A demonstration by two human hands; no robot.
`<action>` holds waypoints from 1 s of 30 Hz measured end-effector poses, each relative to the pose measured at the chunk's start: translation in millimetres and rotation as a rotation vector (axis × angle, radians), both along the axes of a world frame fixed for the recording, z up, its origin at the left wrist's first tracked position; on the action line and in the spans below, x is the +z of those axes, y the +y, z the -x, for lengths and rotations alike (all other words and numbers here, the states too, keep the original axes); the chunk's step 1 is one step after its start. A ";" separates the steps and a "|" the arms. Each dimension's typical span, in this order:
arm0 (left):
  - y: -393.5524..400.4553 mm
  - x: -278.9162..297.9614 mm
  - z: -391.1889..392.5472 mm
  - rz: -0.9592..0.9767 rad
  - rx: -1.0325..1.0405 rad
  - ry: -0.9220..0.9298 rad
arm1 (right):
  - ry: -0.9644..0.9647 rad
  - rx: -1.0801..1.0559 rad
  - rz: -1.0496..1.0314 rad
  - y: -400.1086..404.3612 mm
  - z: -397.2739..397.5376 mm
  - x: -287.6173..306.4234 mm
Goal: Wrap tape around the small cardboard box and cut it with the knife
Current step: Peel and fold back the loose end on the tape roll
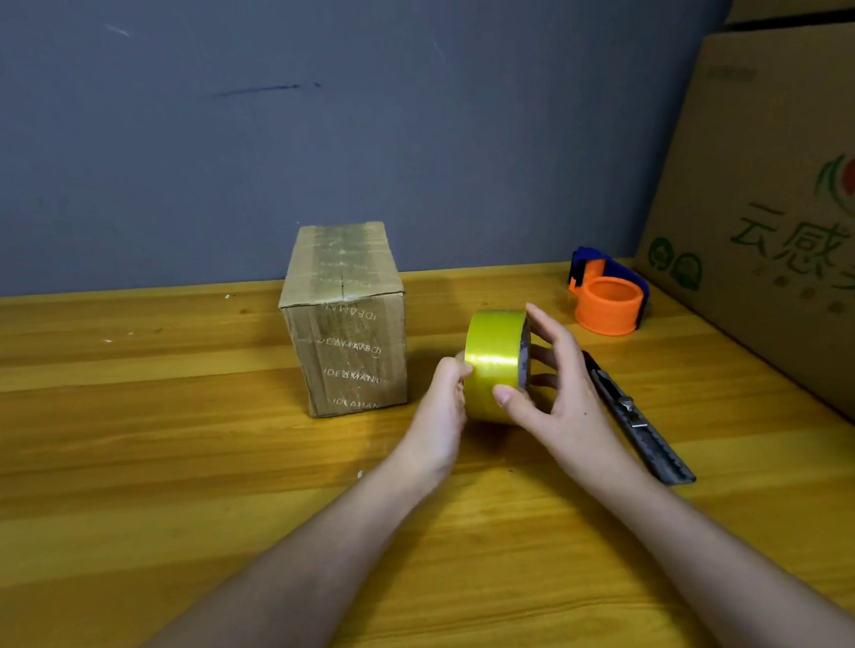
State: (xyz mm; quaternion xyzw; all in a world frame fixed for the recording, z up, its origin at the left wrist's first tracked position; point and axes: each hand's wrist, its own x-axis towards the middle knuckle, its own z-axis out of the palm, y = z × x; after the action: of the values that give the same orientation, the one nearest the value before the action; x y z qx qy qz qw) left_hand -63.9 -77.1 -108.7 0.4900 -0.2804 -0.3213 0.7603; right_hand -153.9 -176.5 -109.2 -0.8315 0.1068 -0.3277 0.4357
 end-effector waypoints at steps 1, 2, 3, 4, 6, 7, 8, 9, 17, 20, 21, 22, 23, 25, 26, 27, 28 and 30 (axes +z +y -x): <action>0.3 0.8 0.8 0.005 -0.011 -0.014 | 0.000 0.001 -0.001 -0.4 -0.2 -0.5; 0.2 0.6 1.4 0.010 -0.014 -0.028 | -0.002 0.003 -0.005 -1.0 -0.5 -1.0; 0.4 0.5 2.5 0.020 -0.007 -0.041 | -0.004 0.005 -0.012 -1.3 -0.7 -1.4; 0.7 0.6 3.2 0.024 -0.003 -0.046 | -0.004 0.006 -0.018 -1.6 -0.9 -1.9; 0.8 1.3 3.8 0.015 0.002 -0.024 | 0.003 0.004 -0.015 -1.0 -0.8 -2.0; 1.1 0.7 2.8 0.006 0.007 -0.011 | 0.005 0.001 -0.009 -0.4 -0.7 -1.8; 1.1 0.6 2.0 -0.005 0.006 -0.001 | 0.003 -0.002 -0.007 0.3 -0.9 -1.5; 1.3 0.8 1.6 -0.012 0.006 0.014 | 0.001 -0.005 -0.008 0.8 -0.9 -1.3; -0.3 5.1 3.4 0.012 0.019 0.065 | -0.009 -0.018 0.021 0.4 0.6 -0.7; -1.4 4.3 3.4 0.019 0.020 0.038 | -0.009 -0.019 0.018 0.8 0.6 -0.6; -1.1 5.6 4.1 0.026 0.018 0.035 | -0.010 -0.018 0.017 0.8 0.5 -0.9; -1.1 6.1 4.5 0.034 0.016 0.033 | -0.012 -0.019 0.017 0.7 0.5 -1.2; -0.7 6.6 4.6 0.041 0.012 0.033 | -0.012 -0.019 0.016 0.7 0.4 -1.4; 0.7 7.7 4.5 0.049 -0.009 0.016 | -0.008 -0.017 0.013 0.9 0.0 -1.4; 1.2 7.9 4.8 0.048 -0.012 -0.001 | -0.005 -0.016 0.014 0.7 -0.2 -1.5; 2.0 8.3 5.7 0.051 -0.016 -0.019 | -0.006 -0.015 0.014 0.4 -0.2 -1.4; 2.3 8.0 6.1 0.055 -0.015 -0.037 | -0.009 -0.013 0.009 -0.2 -0.2 -1.5; 2.1 7.3 6.2 0.056 -0.018 -0.052 | -0.016 -0.007 -0.005 -1.1 0.0 -1.8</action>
State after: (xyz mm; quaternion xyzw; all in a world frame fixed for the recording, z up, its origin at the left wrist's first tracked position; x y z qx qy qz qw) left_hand -70.2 -75.0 -101.5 0.4743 -0.3135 -0.3071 0.7632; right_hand -153.8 -177.6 -111.0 -0.8274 0.1073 -0.3355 0.4375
